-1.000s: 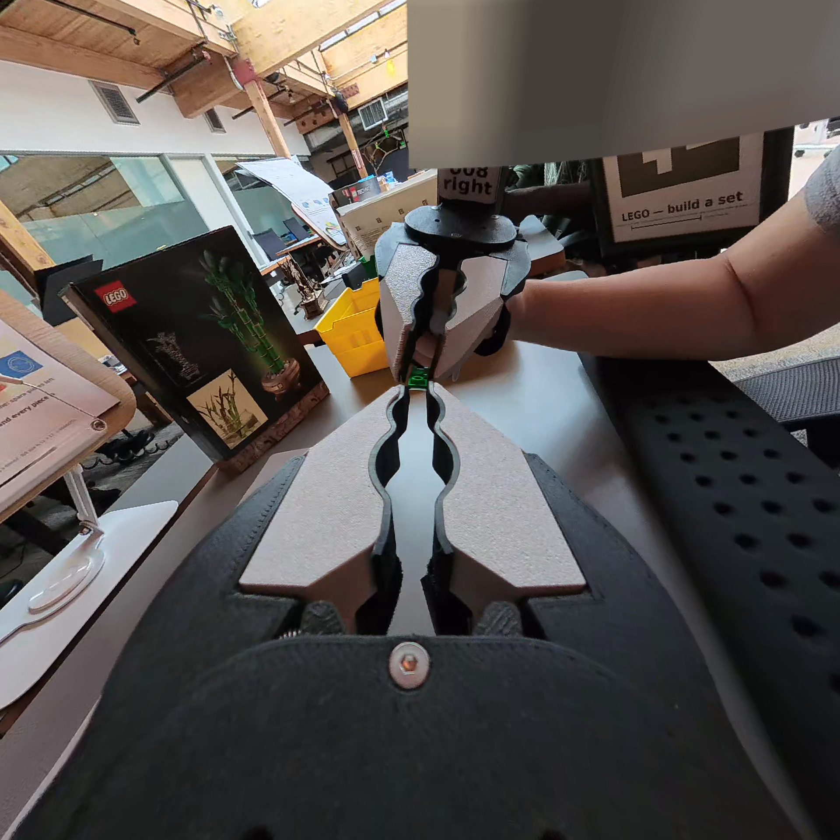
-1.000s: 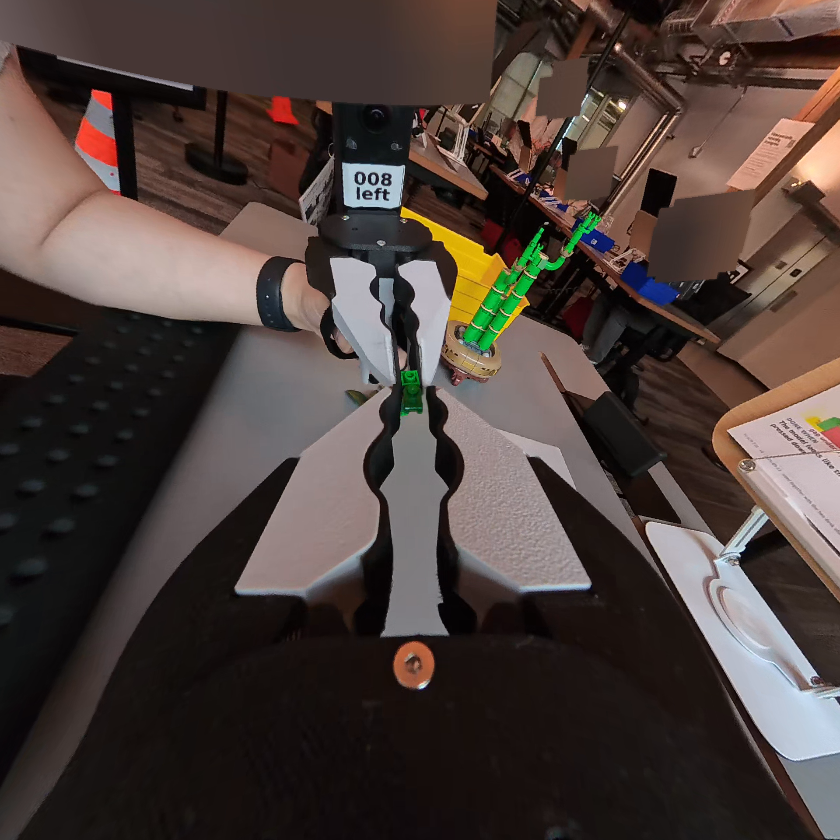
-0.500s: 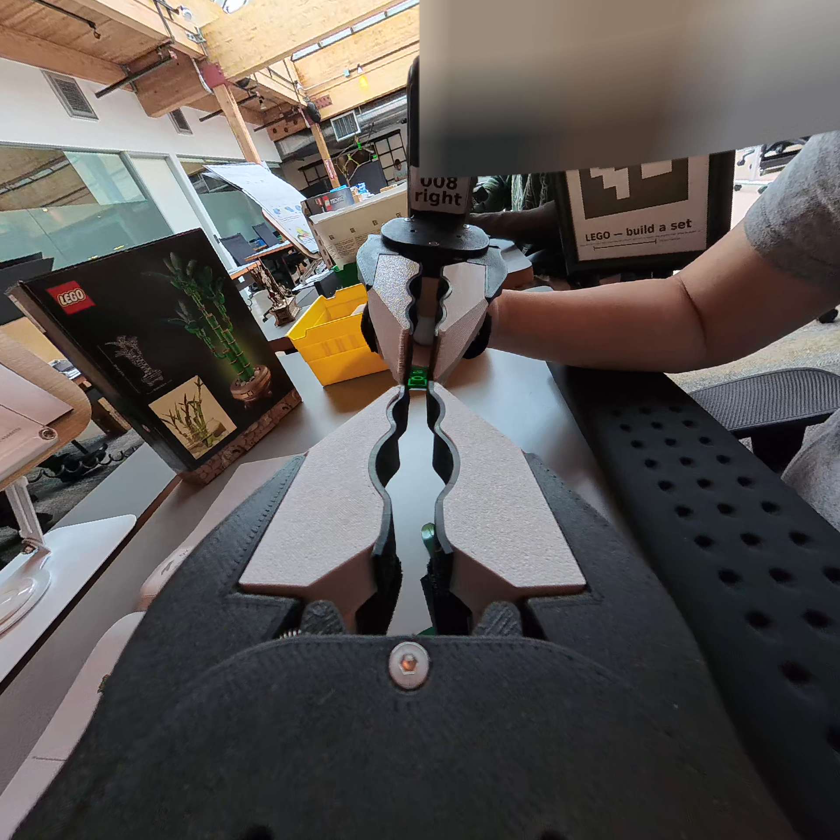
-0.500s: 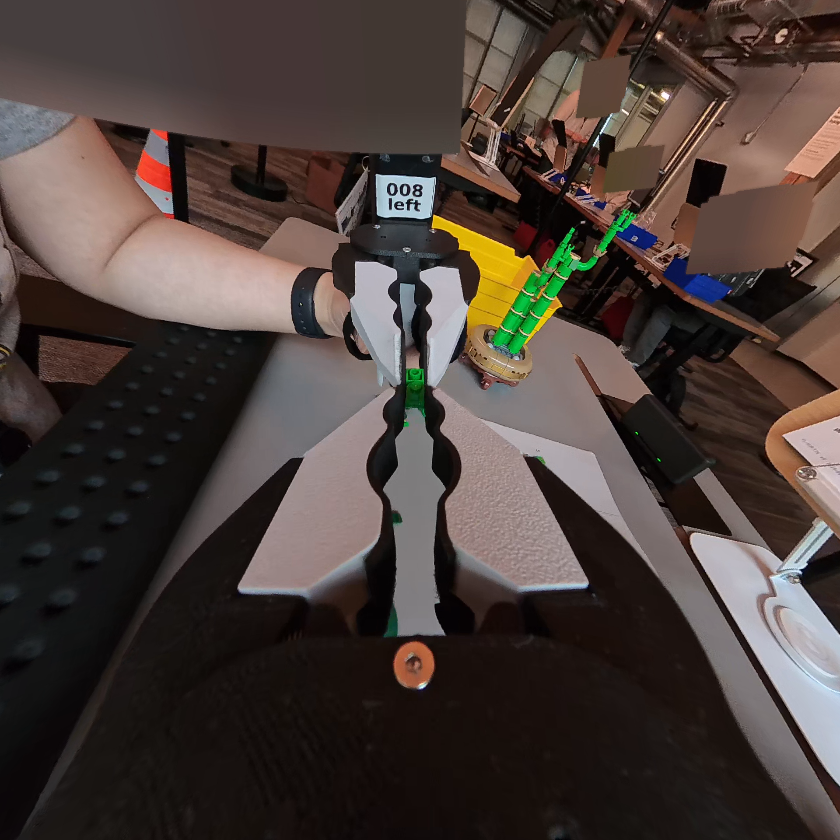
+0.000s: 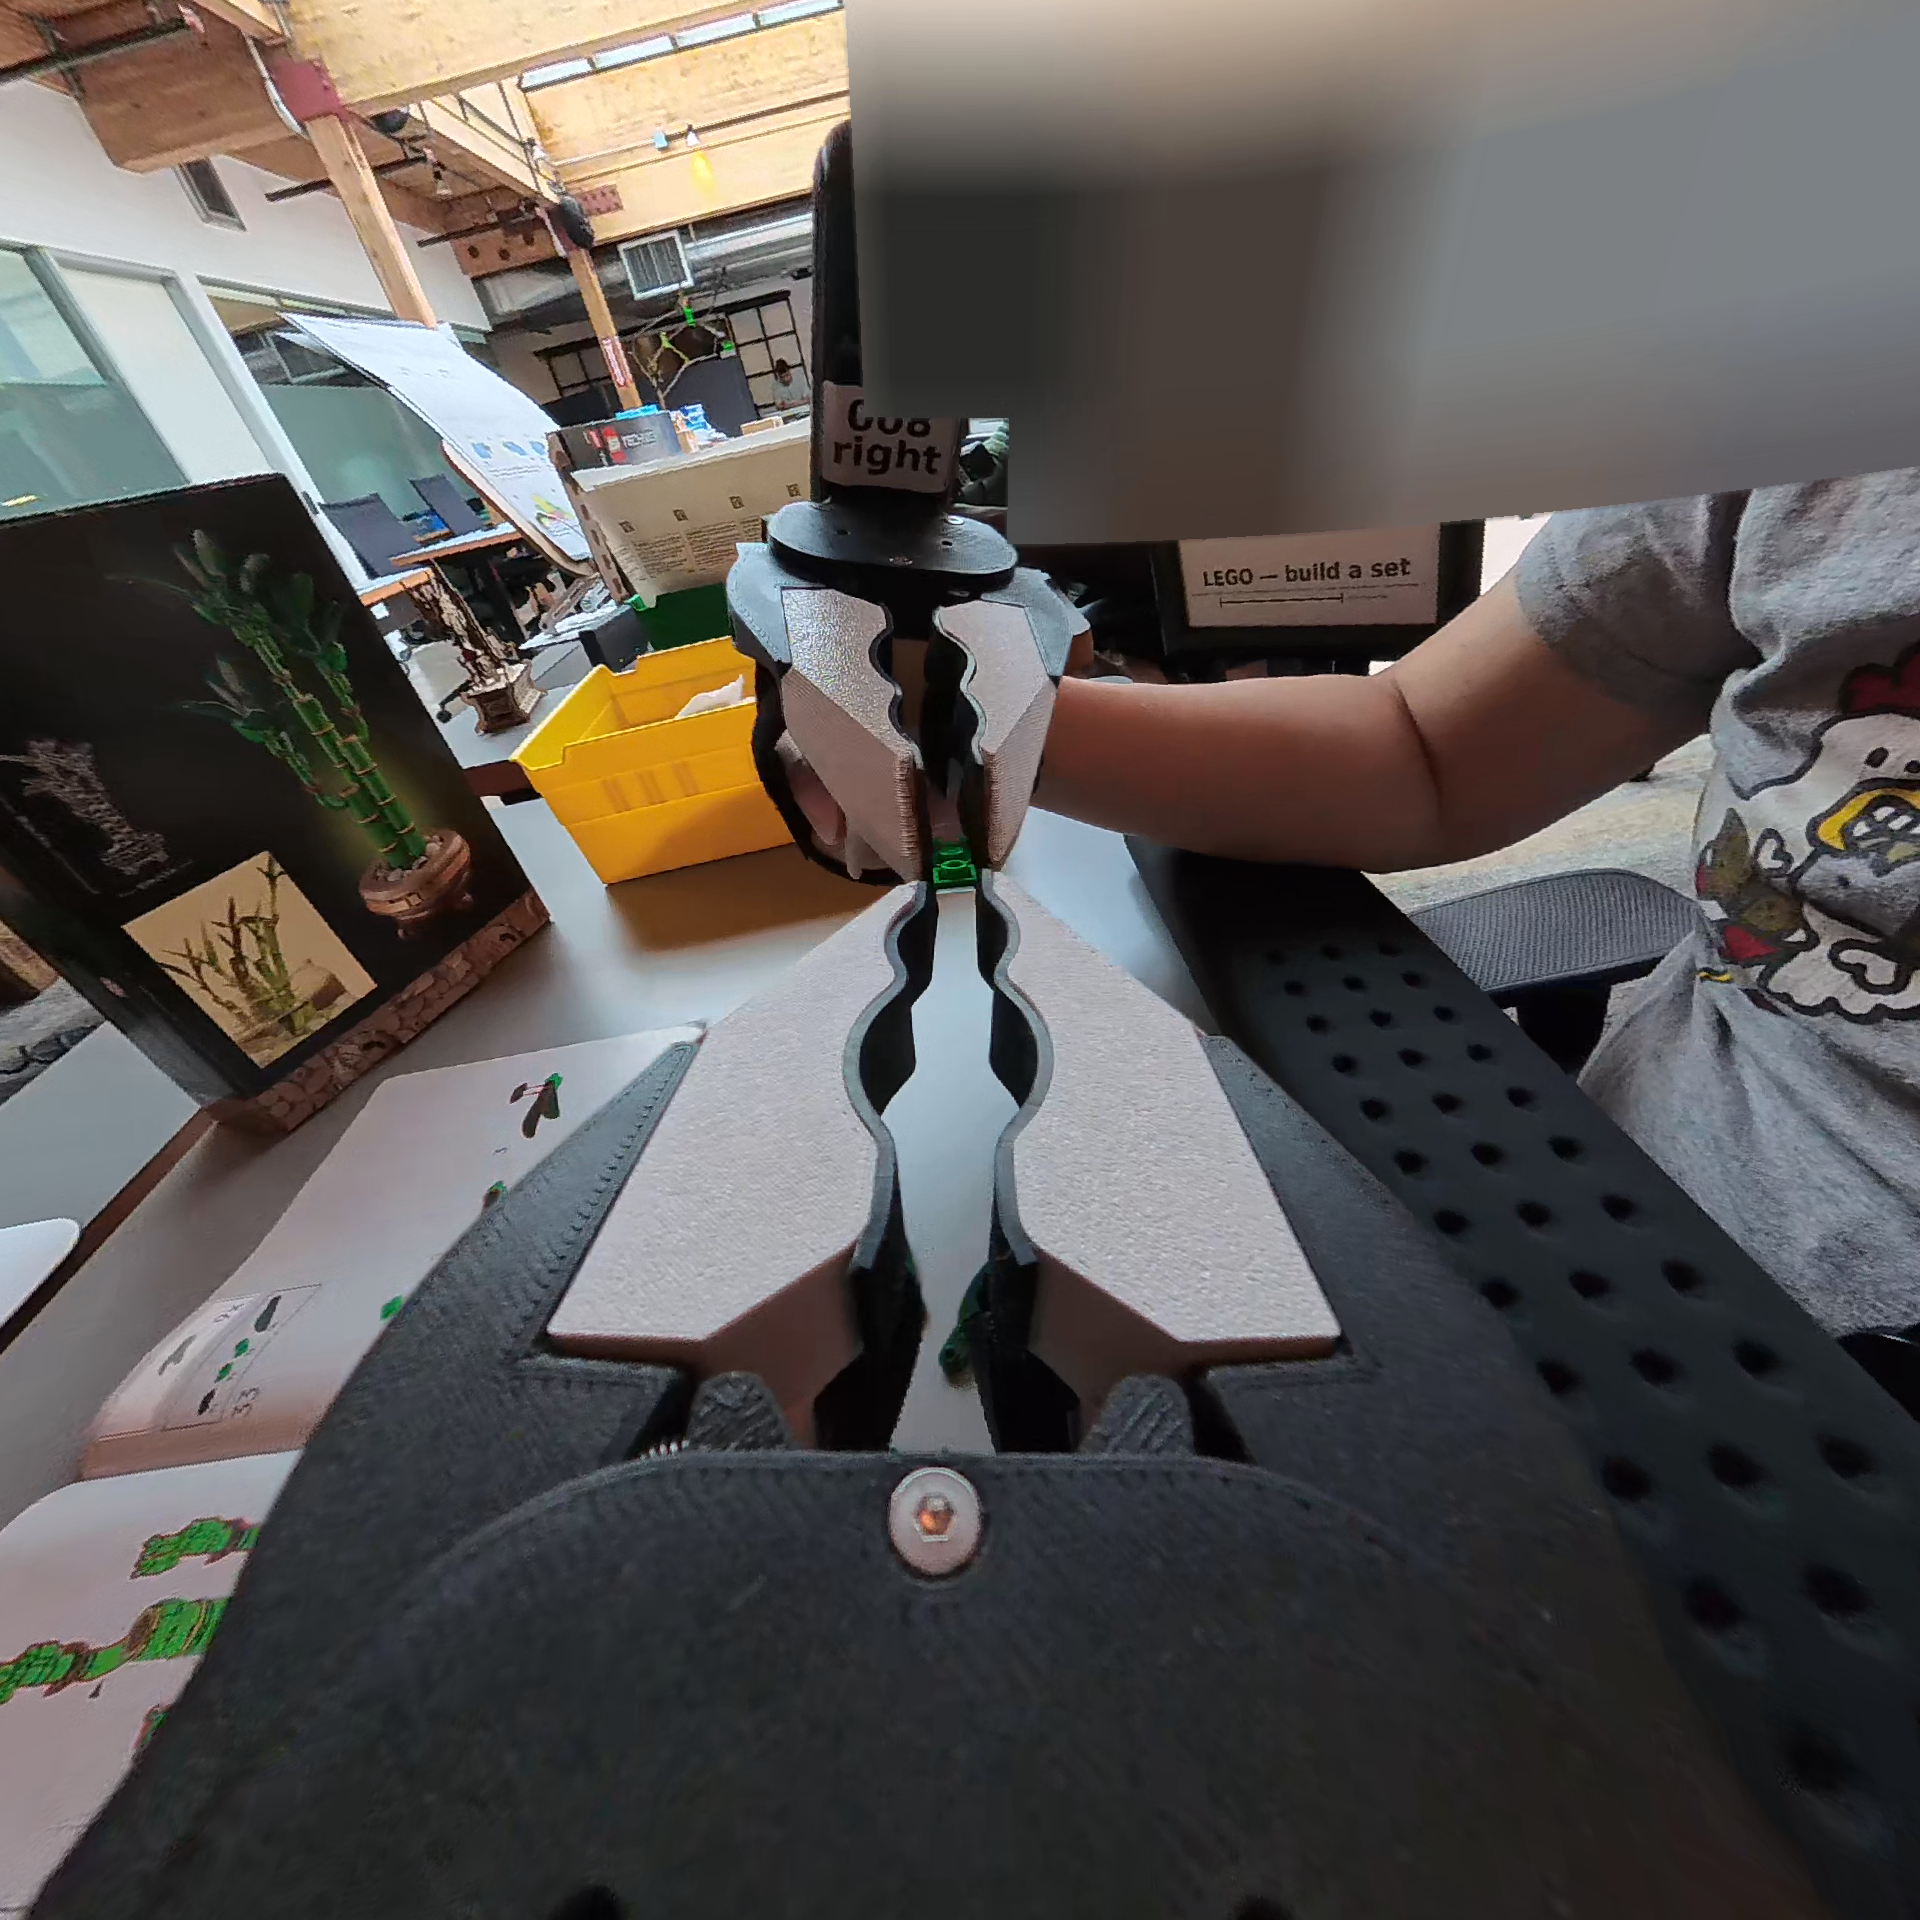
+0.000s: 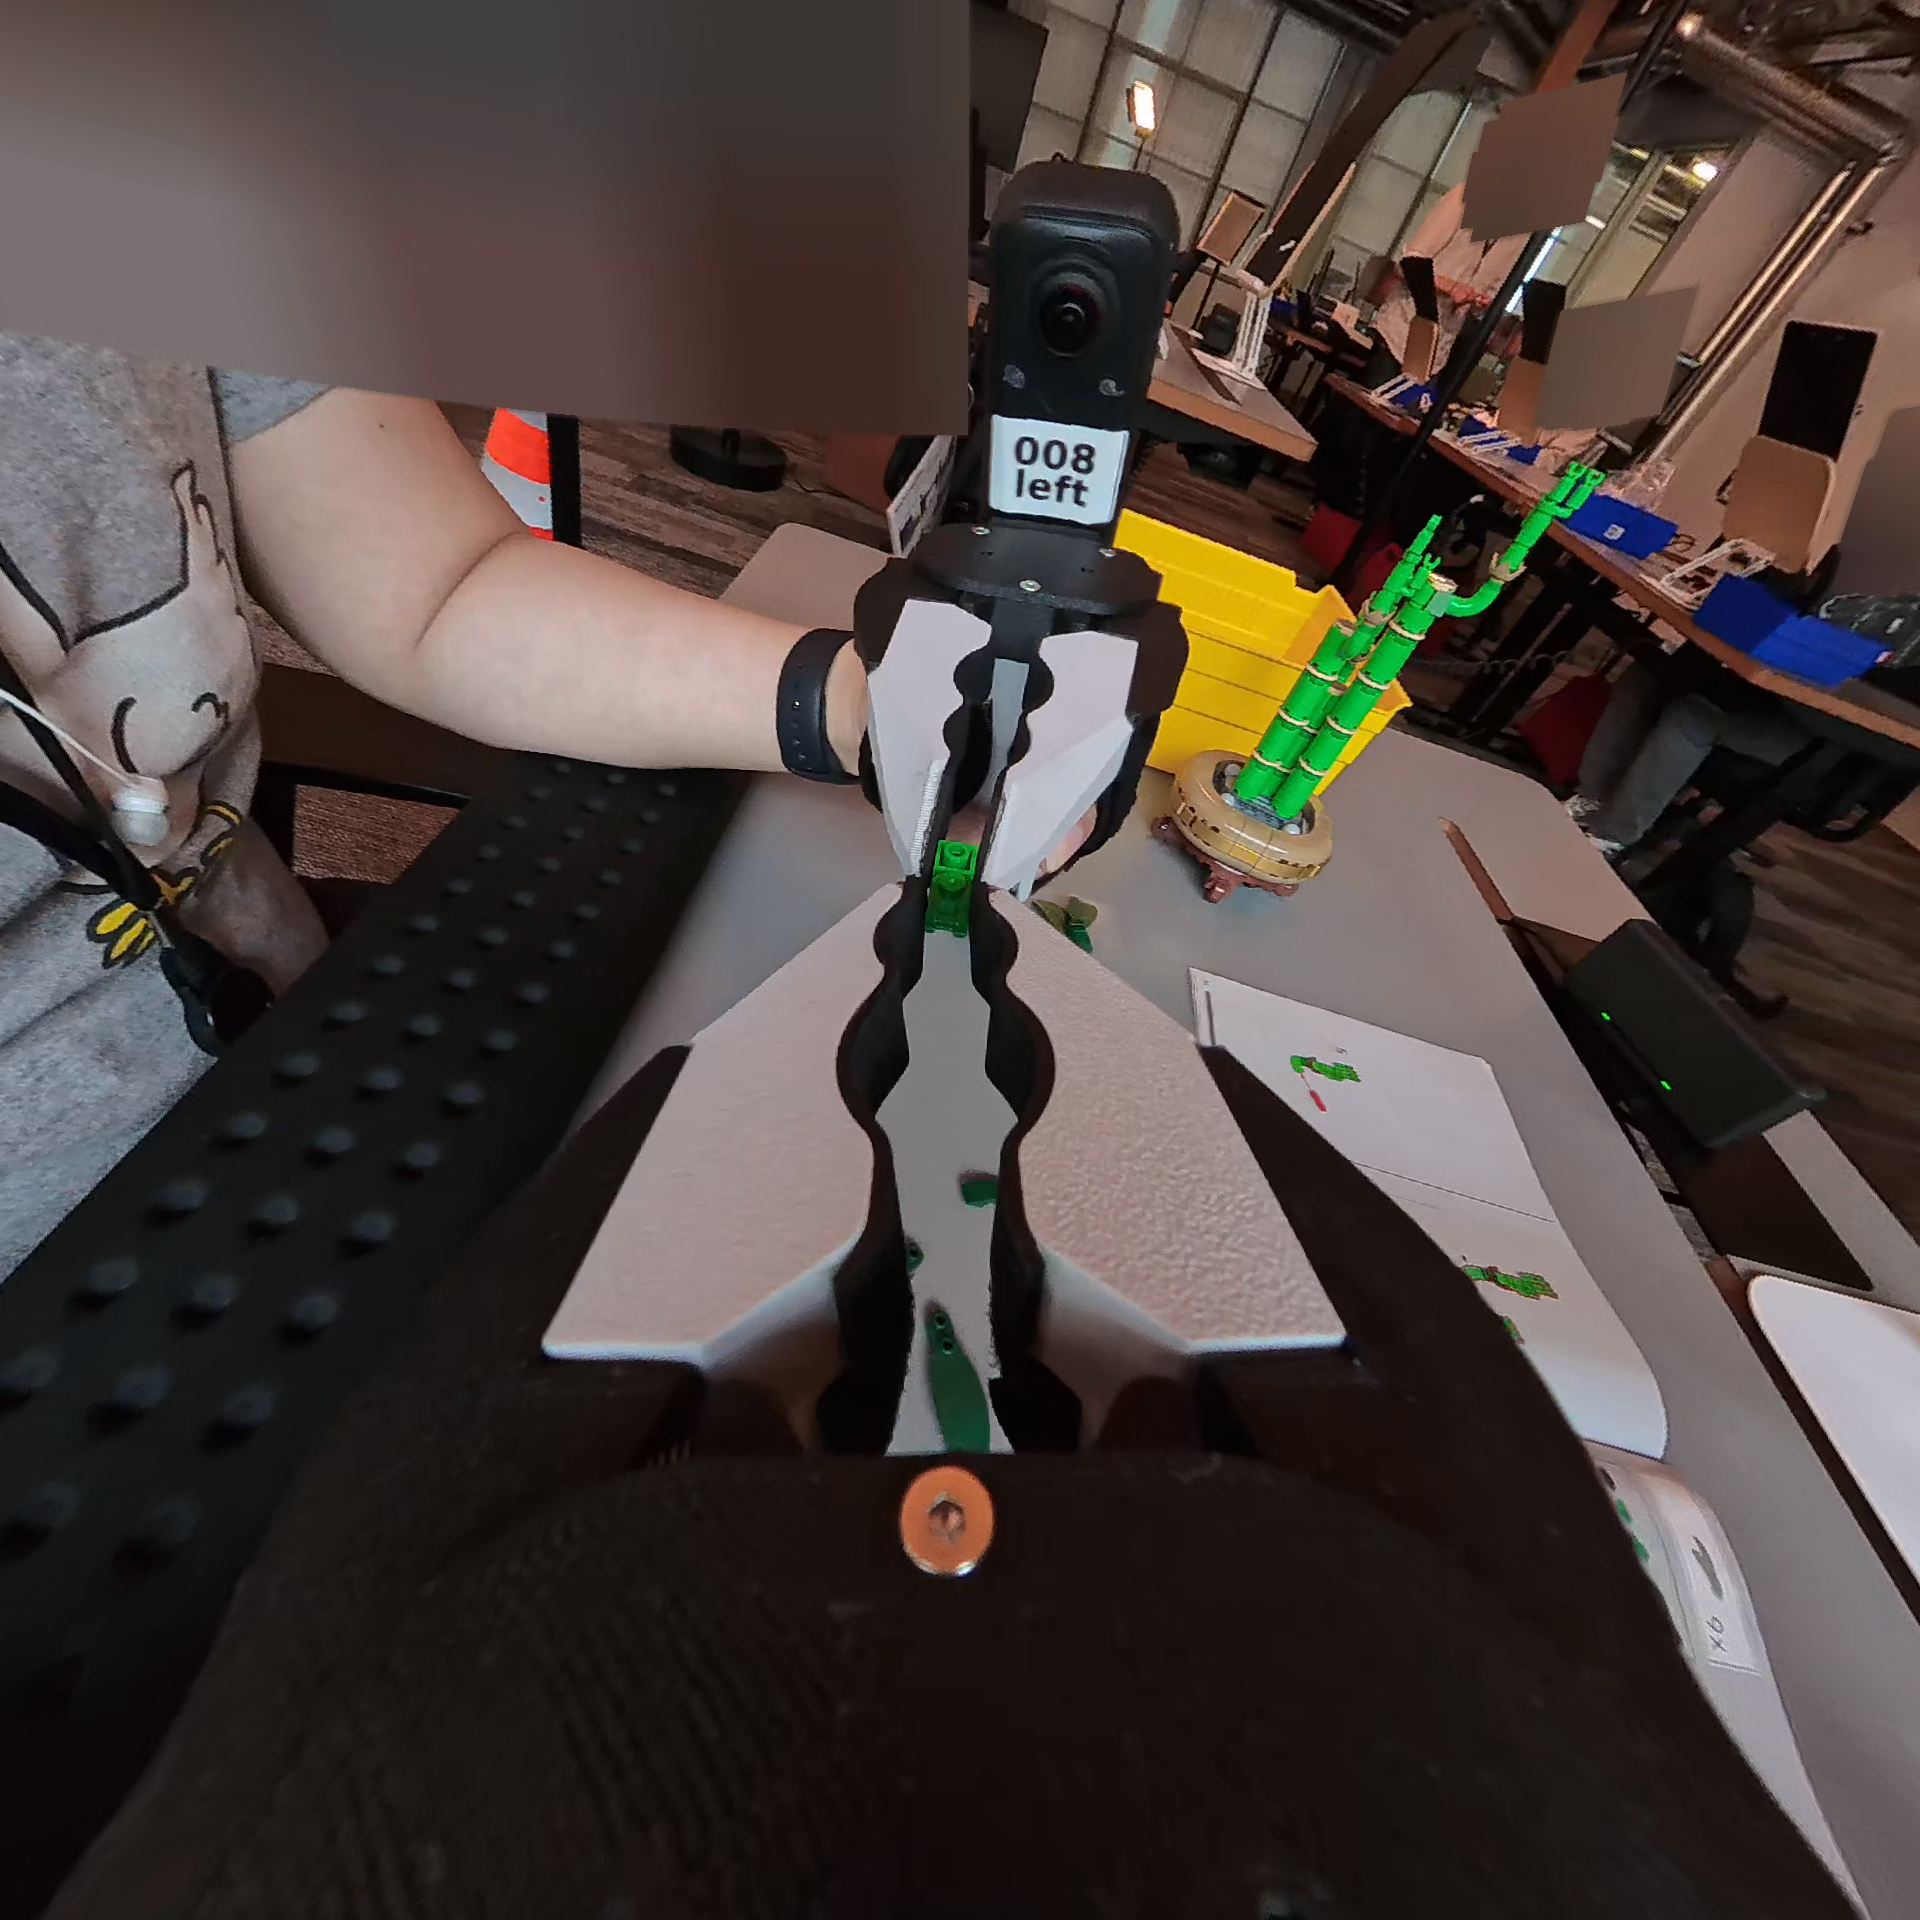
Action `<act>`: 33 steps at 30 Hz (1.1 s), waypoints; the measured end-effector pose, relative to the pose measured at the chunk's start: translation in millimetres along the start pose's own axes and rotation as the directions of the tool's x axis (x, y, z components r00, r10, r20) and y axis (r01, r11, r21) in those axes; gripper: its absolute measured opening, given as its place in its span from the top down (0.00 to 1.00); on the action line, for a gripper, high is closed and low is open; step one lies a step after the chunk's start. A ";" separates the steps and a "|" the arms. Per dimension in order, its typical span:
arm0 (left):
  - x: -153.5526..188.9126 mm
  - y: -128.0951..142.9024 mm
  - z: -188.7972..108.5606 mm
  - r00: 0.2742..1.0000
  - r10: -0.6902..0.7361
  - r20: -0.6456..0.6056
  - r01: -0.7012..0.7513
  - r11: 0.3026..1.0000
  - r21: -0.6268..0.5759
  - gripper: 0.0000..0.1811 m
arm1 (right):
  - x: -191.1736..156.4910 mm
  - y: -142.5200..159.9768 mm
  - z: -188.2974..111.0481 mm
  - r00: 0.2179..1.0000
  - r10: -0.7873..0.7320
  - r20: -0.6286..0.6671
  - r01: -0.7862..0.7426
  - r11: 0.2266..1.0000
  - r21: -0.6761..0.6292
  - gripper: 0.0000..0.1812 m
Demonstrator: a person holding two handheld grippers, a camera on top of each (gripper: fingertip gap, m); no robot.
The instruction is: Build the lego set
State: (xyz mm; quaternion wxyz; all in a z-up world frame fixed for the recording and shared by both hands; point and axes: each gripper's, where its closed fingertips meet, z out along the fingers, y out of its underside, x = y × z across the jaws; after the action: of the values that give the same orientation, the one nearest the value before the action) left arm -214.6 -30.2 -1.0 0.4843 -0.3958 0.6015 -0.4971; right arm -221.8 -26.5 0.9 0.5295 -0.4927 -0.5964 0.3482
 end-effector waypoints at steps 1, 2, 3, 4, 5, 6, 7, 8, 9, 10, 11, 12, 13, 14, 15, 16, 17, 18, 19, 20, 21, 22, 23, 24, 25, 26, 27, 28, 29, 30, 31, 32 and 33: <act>0.5 0.0 0.1 1.000 -0.005 -0.005 0.005 1.000 0.001 0.97 | -0.4 -0.1 -0.1 1.000 0.002 0.003 -0.002 1.000 0.000 0.96; 1.0 -0.1 0.2 1.000 -0.010 -0.012 0.010 1.000 0.003 0.97 | -0.9 -0.2 0.0 1.000 0.003 0.007 -0.003 1.000 0.002 0.96; 2.1 -0.2 0.2 1.000 -0.018 -0.021 0.018 1.000 0.004 0.97 | -2.1 -0.5 0.1 1.000 0.007 0.017 -0.007 1.000 0.004 0.96; 3.1 -0.2 0.3 0.999 -0.027 -0.031 0.027 1.000 0.005 0.97 | -3.1 -0.7 0.3 1.000 0.014 0.025 -0.014 1.000 0.007 0.96; 3.4 -0.1 0.3 0.999 -0.034 -0.037 0.034 0.999 0.005 0.97 | -3.5 -0.6 0.3 0.999 0.020 0.030 -0.021 1.000 0.009 0.96; 3.0 0.1 0.4 0.999 -0.037 -0.036 0.037 0.999 0.005 0.97 | -3.0 -0.4 0.2 0.999 0.024 0.031 -0.025 1.000 0.011 0.96; 1.7 -0.1 0.3 0.999 -0.034 -0.027 0.034 0.999 0.007 0.97 | -1.6 -0.5 0.2 0.999 0.028 0.025 -0.028 0.999 0.015 0.96; 0.2 -0.6 -0.2 0.999 -0.028 -0.016 0.029 1.000 0.010 0.97 | -0.3 -1.2 0.2 0.999 0.033 0.017 -0.033 0.999 0.023 0.96; -1.2 -1.0 -0.5 1.000 -0.022 -0.005 0.022 1.000 0.012 0.97 | 1.4 -2.2 0.1 0.999 0.033 0.007 -0.033 0.999 0.032 0.96; -2.4 -0.8 -0.7 1.000 -0.015 0.005 0.015 1.000 0.009 0.97 | 2.9 -5.0 -0.3 0.999 0.038 -0.003 -0.038 0.998 0.053 0.93; -3.2 0.0 -0.7 1.000 -0.011 0.012 0.011 1.000 0.004 0.97 | 5.4 -8.7 -1.1 0.998 0.058 -0.009 -0.058 0.995 0.080 0.86; -3.6 0.7 -0.5 1.000 -0.008 0.016 0.008 1.000 0.000 0.97 | 6.4 -10.6 -2.7 0.996 0.084 0.000 -0.084 0.992 0.091 0.87; -4.0 1.1 -0.2 1.000 -0.008 0.019 0.008 1.000 -0.002 0.97 | 7.6 -10.4 -4.3 0.995 0.099 0.004 -0.099 0.991 0.090 0.90; -4.5 1.1 -0.2 1.000 -0.008 0.022 0.008 1.000 -0.003 0.97 | 7.4 -9.4 -5.2 0.996 0.093 0.005 -0.093 0.992 0.084 0.92; -5.0 1.2 -0.2 1.000 -0.010 0.024 0.010 1.000 -0.003 0.97 | 7.3 -7.5 -5.2 0.997 0.076 -0.003 -0.075 0.995 0.072 0.92; -5.6 1.4 -0.2 1.000 -0.014 0.027 0.014 1.000 -0.004 0.97 | 8.0 -5.2 -4.3 0.998 0.056 -0.018 -0.055 0.997 0.056 0.92; -6.3 1.8 -0.1 0.999 -0.017 0.030 0.017 1.000 -0.005 0.97 | 7.0 -2.9 -2.5 0.999 0.041 -0.022 -0.040 0.998 0.038 0.92; -6.9 2.1 -0.2 0.999 -0.017 0.033 0.018 1.000 -0.006 0.97 | 5.9 -0.5 -0.2 0.999 0.034 -0.021 -0.034 0.999 0.020 0.92; -7.1 2.7 -0.1 0.999 -0.017 0.034 0.017 1.000 -0.009 0.97 | 5.7 1.3 1.7 0.999 0.032 -0.024 -0.032 0.999 0.008 0.93; -7.5 3.4 -0.3 0.999 -0.015 0.037 0.015 1.000 -0.013 0.97 | 8.0 1.9 2.1 0.999 0.032 -0.037 -0.032 0.999 0.005 0.97; -9.1 3.7 -0.4 0.999 -0.013 0.047 0.014 1.000 -0.015 0.97 | 9.1 2.6 2.0 0.998 0.040 -0.041 -0.040 0.999 0.001 0.97; -10.0 3.9 -0.2 0.998 -0.013 0.054 0.014 1.000 -0.016 0.97 | 10.1 2.9 1.7 0.998 0.044 -0.044 -0.045 0.999 -0.003 0.97; -11.0 3.9 -0.2 0.998 -0.016 0.059 0.017 1.000 -0.016 0.97 | 11.1 3.1 1.7 0.998 0.046 -0.049 -0.046 0.999 -0.006 0.97; -11.7 4.3 -0.3 0.998 -0.026 0.059 0.027 1.000 -0.016 0.97 | 11.7 3.6 1.9 0.997 0.046 -0.054 -0.047 0.999 -0.009 0.97; -12.9 4.5 -0.7 0.997 -0.040 0.061 0.041 0.999 -0.014 0.97 | 12.8 4.0 2.1 0.997 0.046 -0.062 -0.046 0.999 -0.012 0.97; -14.8 4.2 -1.2 0.996 -0.057 0.066 0.057 0.998 -0.009 0.97 | 15.1 3.8 2.2 0.996 0.039 -0.078 -0.040 0.999 -0.009 0.97; -16.8 3.7 -1.6 0.994 -0.081 0.070 0.082 0.997 -0.002 0.97 | 17.0 2.8 1.9 0.995 0.016 -0.097 -0.016 1.000 -0.001 0.96; -19.9 4.4 -2.3 0.990 -0.117 0.078 0.117 0.993 0.000 0.97 | 21.6 1.3 0.6 0.990 -0.019 -0.137 0.020 1.000 0.007 0.94; -25.1 7.7 -3.6 0.982 -0.164 0.096 0.165 0.986 -0.008 0.97 | 28.5 -0.1 -1.6 0.978 -0.062 -0.197 0.065 0.998 0.008 0.84; -30.1 12.1 -5.0 0.969 -0.221 0.108 0.225 0.974 -0.018 0.97 | 32.4 1.9 -3.1 0.964 -0.117 -0.238 0.114 0.993 -0.026 0.78; -33.2 15.3 -6.1 0.953 -0.283 0.105 0.287 0.958 -0.020 0.97 | 36.3 4.4 -4.4 0.944 -0.180 -0.276 0.166 0.983 -0.075 0.77; -35.5 17.0 -6.9 0.935 -0.342 0.095 0.345 0.938 -0.014 0.97 | 39.0 6.0 -4.9 0.916 -0.256 -0.309 0.227 0.966 -0.126 0.78; -37.5 18.3 -7.3 0.916 -0.392 0.086 0.394 0.919 -0.007 0.97 | 38.8 7.2 -3.2 0.890 -0.324 -0.321 0.283 0.944 -0.169 0.78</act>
State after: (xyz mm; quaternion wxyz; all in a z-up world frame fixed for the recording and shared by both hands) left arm -213.4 10.8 -11.7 0.3943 -0.5346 0.4951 -0.5599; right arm -215.3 12.2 6.0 0.6434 -0.4772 -0.5836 0.1336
